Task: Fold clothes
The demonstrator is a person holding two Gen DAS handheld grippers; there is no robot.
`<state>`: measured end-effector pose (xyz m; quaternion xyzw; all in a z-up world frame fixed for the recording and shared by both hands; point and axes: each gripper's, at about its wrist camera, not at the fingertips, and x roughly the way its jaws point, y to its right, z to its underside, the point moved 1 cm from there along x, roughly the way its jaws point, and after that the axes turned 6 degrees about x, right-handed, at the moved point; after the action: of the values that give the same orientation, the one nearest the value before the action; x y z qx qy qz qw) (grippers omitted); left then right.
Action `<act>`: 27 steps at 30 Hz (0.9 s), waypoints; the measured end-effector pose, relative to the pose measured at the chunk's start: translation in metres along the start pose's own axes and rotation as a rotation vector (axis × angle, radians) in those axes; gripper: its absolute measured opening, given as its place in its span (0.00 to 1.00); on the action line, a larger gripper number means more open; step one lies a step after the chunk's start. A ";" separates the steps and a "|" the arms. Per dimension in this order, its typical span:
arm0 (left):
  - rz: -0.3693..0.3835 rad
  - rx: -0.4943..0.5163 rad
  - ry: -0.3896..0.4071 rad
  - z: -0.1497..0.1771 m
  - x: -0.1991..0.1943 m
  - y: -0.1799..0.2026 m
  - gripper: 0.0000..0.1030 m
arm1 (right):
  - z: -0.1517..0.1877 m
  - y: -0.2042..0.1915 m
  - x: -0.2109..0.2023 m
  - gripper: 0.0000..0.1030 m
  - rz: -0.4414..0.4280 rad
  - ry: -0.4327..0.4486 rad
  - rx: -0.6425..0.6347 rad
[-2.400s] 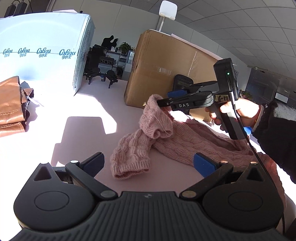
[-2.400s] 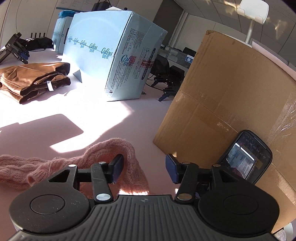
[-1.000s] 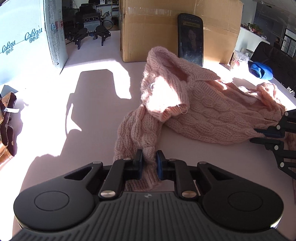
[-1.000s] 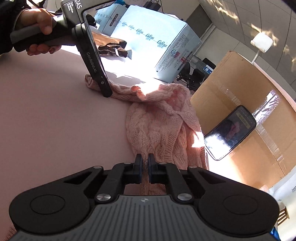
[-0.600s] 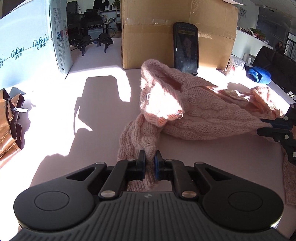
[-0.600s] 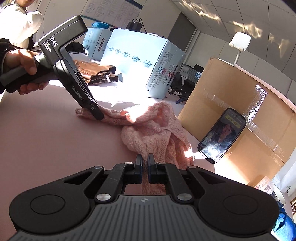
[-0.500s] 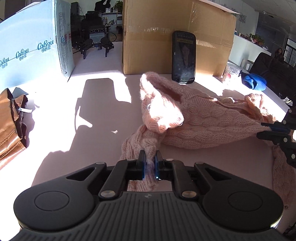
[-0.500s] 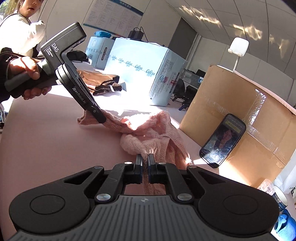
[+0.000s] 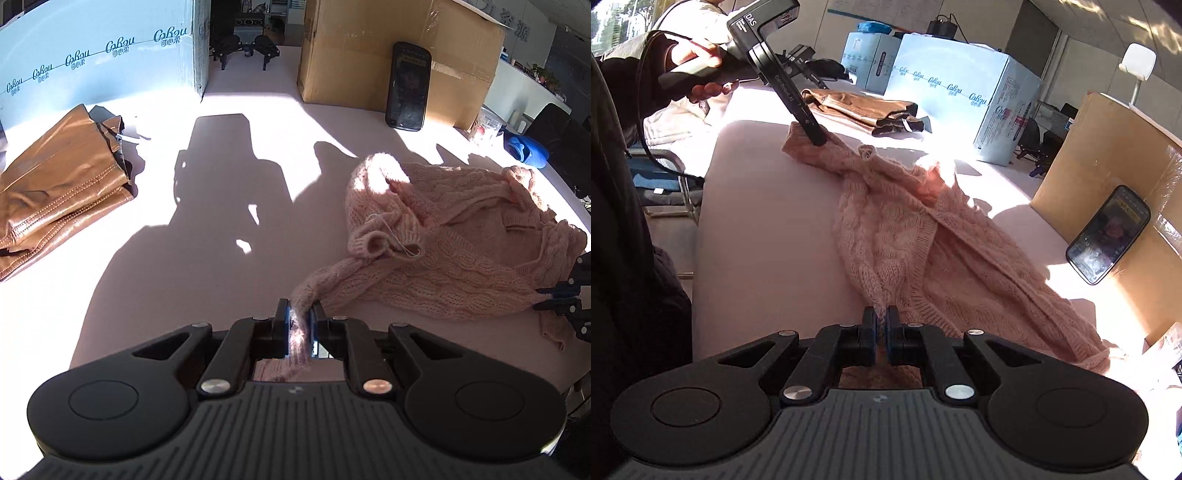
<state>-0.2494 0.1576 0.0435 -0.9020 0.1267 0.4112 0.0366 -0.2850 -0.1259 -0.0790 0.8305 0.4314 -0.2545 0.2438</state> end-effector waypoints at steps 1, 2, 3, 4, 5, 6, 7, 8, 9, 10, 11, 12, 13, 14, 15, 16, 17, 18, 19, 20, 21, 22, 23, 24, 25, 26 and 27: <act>-0.004 0.009 0.017 0.003 0.000 -0.001 0.18 | -0.001 -0.001 0.001 0.18 0.004 0.001 -0.012; -0.024 0.021 0.036 0.004 -0.001 0.000 0.32 | -0.004 -0.001 0.000 0.47 0.010 0.013 -0.026; -0.075 0.057 0.068 0.004 -0.006 0.002 0.55 | -0.009 -0.001 -0.005 0.60 0.021 0.043 -0.038; -0.120 0.104 0.115 0.005 -0.013 0.006 0.67 | -0.014 0.000 -0.012 0.71 0.021 0.083 -0.051; -0.160 0.151 0.166 0.005 -0.021 0.010 0.82 | -0.020 0.001 -0.020 0.72 0.018 0.124 -0.064; -0.195 0.215 0.257 0.007 -0.035 0.017 0.82 | -0.028 0.002 -0.028 0.72 0.018 0.164 -0.079; -0.202 0.265 0.342 0.008 -0.048 0.022 0.82 | -0.035 0.003 -0.032 0.72 0.025 0.194 -0.093; -0.189 0.296 0.417 0.010 -0.060 0.027 0.84 | -0.045 0.003 -0.035 0.72 0.051 0.235 -0.117; -0.170 0.311 0.478 0.010 -0.070 0.029 0.90 | -0.055 0.001 -0.033 0.72 0.082 0.263 -0.145; -0.158 0.312 0.510 0.010 -0.075 0.031 0.96 | -0.062 0.000 -0.029 0.69 0.102 0.279 -0.170; -0.134 0.307 0.538 0.009 -0.079 0.033 1.00 | -0.071 -0.002 -0.019 0.58 0.126 0.295 -0.206; -0.121 0.301 0.541 0.008 -0.078 0.034 1.00 | -0.078 -0.004 -0.006 0.50 0.131 0.298 -0.233; -0.111 0.295 0.537 0.008 -0.077 0.035 1.00 | -0.084 -0.003 0.005 0.37 0.115 0.284 -0.251; -0.102 0.287 0.525 0.010 -0.073 0.035 1.00 | -0.090 -0.004 0.021 0.30 0.075 0.251 -0.278; -0.092 0.280 0.516 0.014 -0.069 0.034 1.00 | -0.094 -0.006 0.037 0.30 0.044 0.221 -0.314; -0.082 0.273 0.507 0.018 -0.066 0.034 1.00 | -0.097 -0.008 0.048 0.29 0.036 0.201 -0.349; -0.074 0.259 0.506 0.022 -0.064 0.031 1.00 | -0.099 -0.009 0.058 0.29 0.032 0.182 -0.384; -0.067 0.244 0.505 0.025 -0.062 0.029 1.00 | -0.102 -0.009 0.068 0.29 0.025 0.165 -0.409; -0.060 0.229 0.505 0.028 -0.061 0.027 1.00 | -0.106 -0.007 0.075 0.29 0.006 0.150 -0.415; -0.046 0.207 0.504 0.031 -0.060 0.023 1.00 | -0.109 -0.006 0.080 0.29 -0.015 0.136 -0.415; -0.032 0.184 0.502 0.033 -0.058 0.018 1.00 | -0.112 -0.006 0.085 0.29 -0.024 0.121 -0.421; -0.021 0.164 0.500 0.035 -0.056 0.013 1.00 | -0.115 -0.006 0.090 0.27 -0.031 0.105 -0.428; -0.020 0.156 0.500 0.036 -0.054 0.010 1.00 | -0.117 -0.007 0.095 0.20 -0.031 0.087 -0.446; -0.021 0.153 0.500 0.037 -0.053 0.008 1.00 | -0.119 -0.007 0.099 0.16 -0.029 0.064 -0.458; -0.024 0.149 0.497 0.037 -0.050 0.005 1.00 | -0.120 -0.008 0.102 0.09 -0.031 0.050 -0.459; -0.026 0.143 0.494 0.037 -0.046 0.002 1.00 | -0.122 -0.007 0.106 0.08 -0.043 0.031 -0.457; -0.025 0.138 0.494 0.038 -0.045 0.001 1.00 | -0.123 -0.006 0.108 0.08 -0.047 0.026 -0.455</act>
<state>-0.3053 0.1723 0.0521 -0.9719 0.1484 0.1682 0.0712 -0.2101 0.0184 -0.0563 0.7468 0.5002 -0.1456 0.4133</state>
